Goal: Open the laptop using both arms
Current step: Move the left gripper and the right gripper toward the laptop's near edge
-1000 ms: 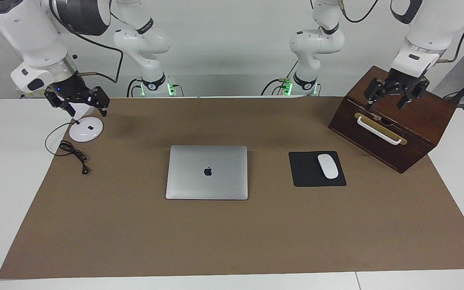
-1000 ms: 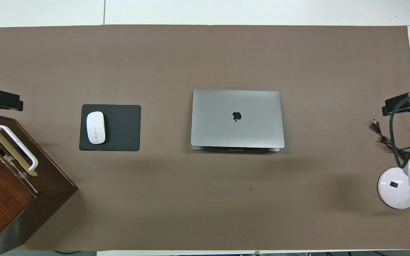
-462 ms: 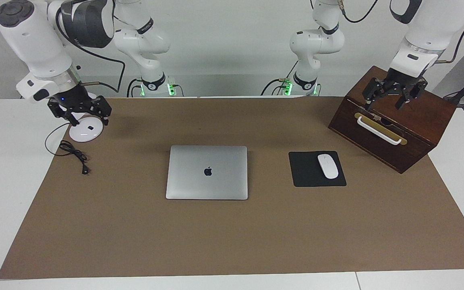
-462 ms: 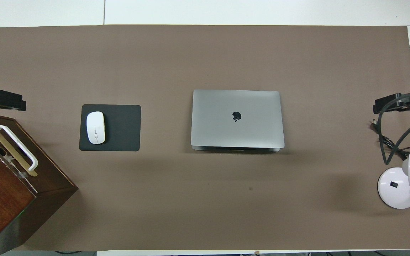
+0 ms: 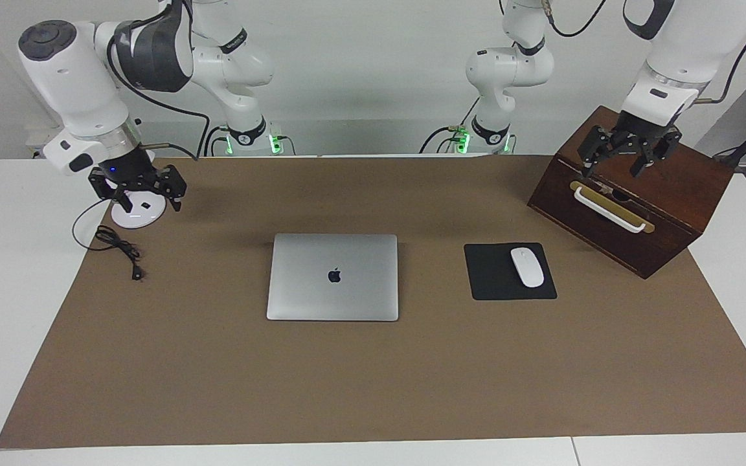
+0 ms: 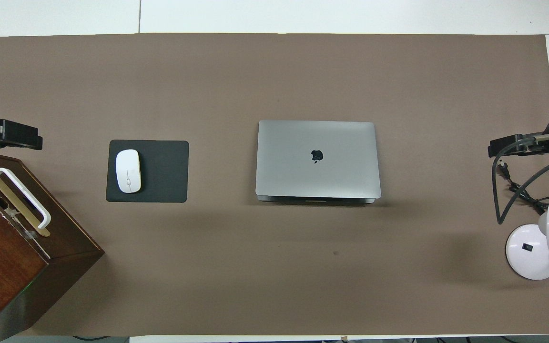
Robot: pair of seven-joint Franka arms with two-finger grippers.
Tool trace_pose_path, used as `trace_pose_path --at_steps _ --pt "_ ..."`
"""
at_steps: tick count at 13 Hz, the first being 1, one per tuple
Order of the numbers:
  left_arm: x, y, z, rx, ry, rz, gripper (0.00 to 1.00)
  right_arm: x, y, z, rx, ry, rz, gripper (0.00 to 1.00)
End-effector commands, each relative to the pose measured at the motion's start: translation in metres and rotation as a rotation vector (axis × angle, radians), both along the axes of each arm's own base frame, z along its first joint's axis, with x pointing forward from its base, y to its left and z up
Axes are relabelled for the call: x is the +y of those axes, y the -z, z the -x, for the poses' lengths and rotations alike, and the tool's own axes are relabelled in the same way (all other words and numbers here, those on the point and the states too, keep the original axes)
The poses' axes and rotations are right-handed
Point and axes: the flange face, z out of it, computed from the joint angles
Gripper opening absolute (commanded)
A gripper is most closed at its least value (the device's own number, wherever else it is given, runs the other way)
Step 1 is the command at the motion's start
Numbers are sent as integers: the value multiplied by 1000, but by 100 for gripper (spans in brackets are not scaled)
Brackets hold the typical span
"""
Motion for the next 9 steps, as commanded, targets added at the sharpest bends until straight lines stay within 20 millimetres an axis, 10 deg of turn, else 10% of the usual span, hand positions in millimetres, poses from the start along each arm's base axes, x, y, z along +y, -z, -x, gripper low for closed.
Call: trace_pose_path --at_steps 1,2,6,9 --pt "-14 4 7 -37 -30 14 81 0 13 8 -36 -8 -33 100" --pt "-18 4 7 -42 -24 15 80 3 15 7 -44 -7 -39 99" --pt "-23 13 13 -25 -13 14 0 14 50 4 -127 96 -215 95" --pt "-15 18 18 -7 -24 18 0 43 76 4 -201 195 -349 94"
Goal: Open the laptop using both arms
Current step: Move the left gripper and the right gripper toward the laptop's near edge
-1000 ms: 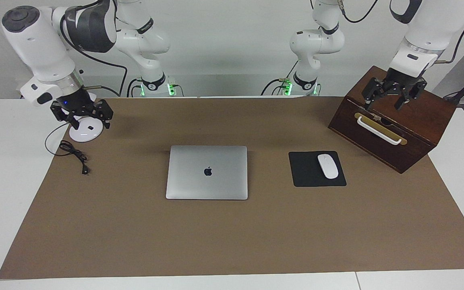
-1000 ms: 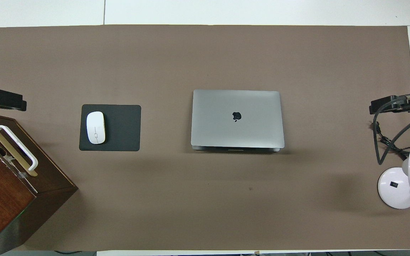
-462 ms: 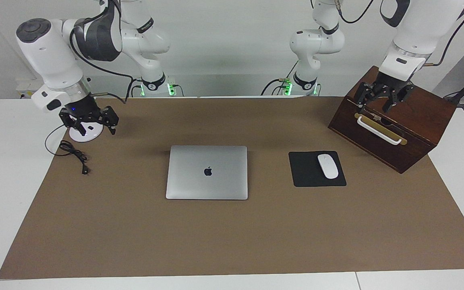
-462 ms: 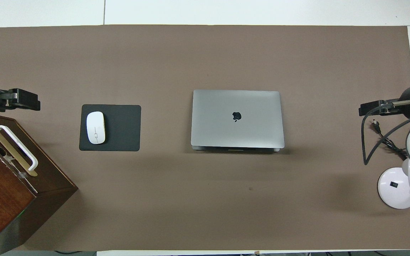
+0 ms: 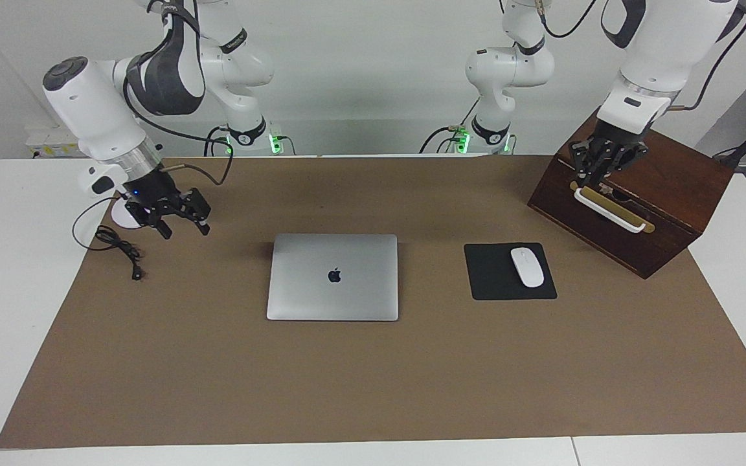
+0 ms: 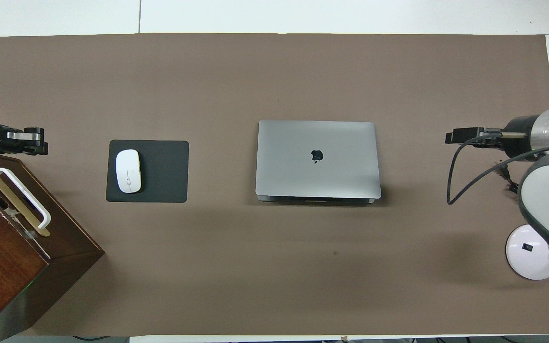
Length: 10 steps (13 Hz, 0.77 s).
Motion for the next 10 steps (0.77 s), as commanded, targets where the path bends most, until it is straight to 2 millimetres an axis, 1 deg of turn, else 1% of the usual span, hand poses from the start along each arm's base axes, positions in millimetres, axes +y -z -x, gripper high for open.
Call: trace_pose_path --at_steps 1,2,4,6,7,8,9,10 --pt "5 5 12 -4 -25 38 0 24 22 12 -58 87 -105 94" --pt "7 4 13 -8 -26 50 0 34 33 16 -80 122 -141 94" --pt "7 12 16 -21 -29 76 0 55 50 23 -107 177 -202 94" --pt "-2 30 25 -66 -8 80 0 71 65 34 -119 238 -253 94" --pt "-8 42 32 -85 5 81 0 80 72 40 -121 254 -267 94" --pt "-20 51 39 -110 28 85 0 86 78 50 -129 273 -273 94" --pt "-27 61 46 -125 42 87 0 94 85 62 -132 292 -281 94" --pt "-40 69 54 -148 70 91 0 96 91 72 -126 311 -290 94"
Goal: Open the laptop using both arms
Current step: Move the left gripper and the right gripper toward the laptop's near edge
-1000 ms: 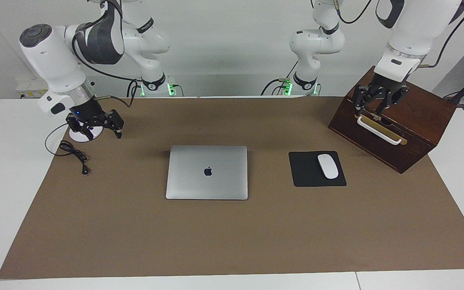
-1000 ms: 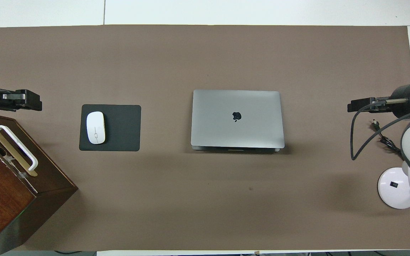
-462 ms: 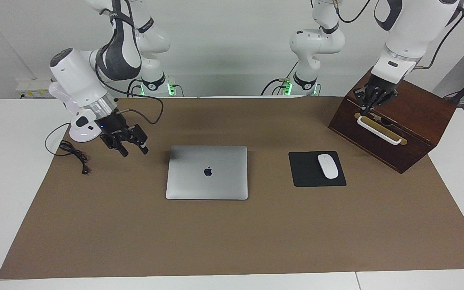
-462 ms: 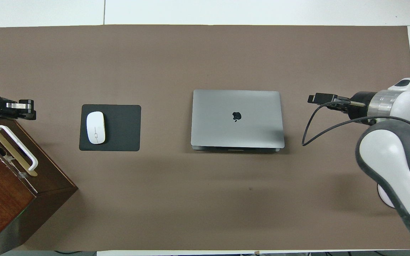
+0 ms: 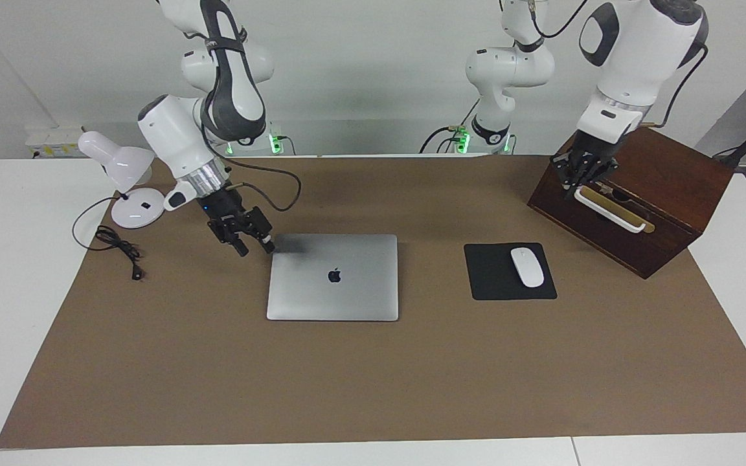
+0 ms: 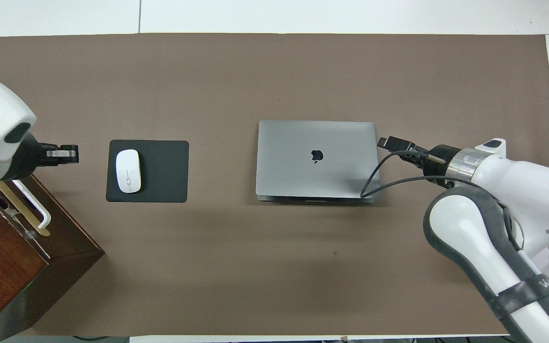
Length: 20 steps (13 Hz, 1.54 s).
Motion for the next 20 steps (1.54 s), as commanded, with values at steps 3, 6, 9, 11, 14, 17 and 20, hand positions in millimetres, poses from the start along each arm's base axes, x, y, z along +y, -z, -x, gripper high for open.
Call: trace_pose_path --at_steps 3,6,9,11,14,17,20 --pt "-39 45 59 -166 81 37 0 -6 18 63 17 112 -49 94" --pt "-68 80 86 -252 138 63 0 10 25 99 12 167 -87 94" --pt "-93 111 105 -337 165 103 0 39 27 120 36 298 -183 94" --pt "-106 130 114 -383 179 126 0 57 28 128 49 339 -209 94" --pt "-122 162 121 -460 211 155 0 74 36 142 88 399 -253 94" --pt "-146 196 125 -501 254 179 0 91 54 154 119 444 -233 94" --pt "-168 231 133 -572 299 212 0 97 61 146 130 450 -221 94"
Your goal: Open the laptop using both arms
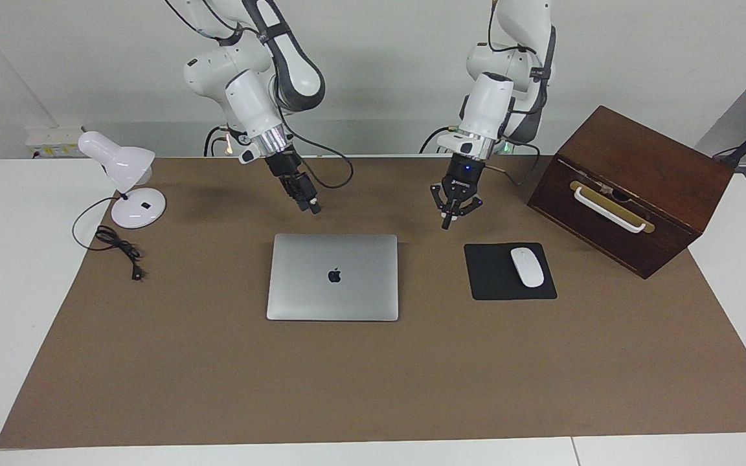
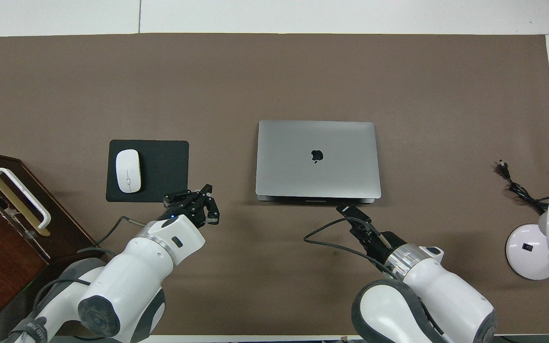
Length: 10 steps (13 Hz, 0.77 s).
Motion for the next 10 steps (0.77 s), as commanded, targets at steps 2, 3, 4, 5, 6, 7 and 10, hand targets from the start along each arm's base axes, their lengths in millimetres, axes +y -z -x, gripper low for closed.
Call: trace_pose_path --at_steps 2,3,4,5,6,7,10 --pt "-23 36 13 -44 45 30 0 9 8 -17 13 38 8 94" --pt "-30 38 14 -41 58 30 0 11 10 -21 15 40 11 94" --pt "-34 41 16 -36 68 26 0 12 12 -26 17 42 14 94" --pt "-38 44 20 -31 81 23 0 14 11 -30 15 44 11 94" --pt "-45 52 22 -17 96 13 0 16 10 -34 13 46 7 94" --pt "-56 56 21 -15 110 13 0 18 11 -39 12 49 6 94" --pt "-80 66 14 -12 140 10 0 19 11 -53 8 62 0 94"
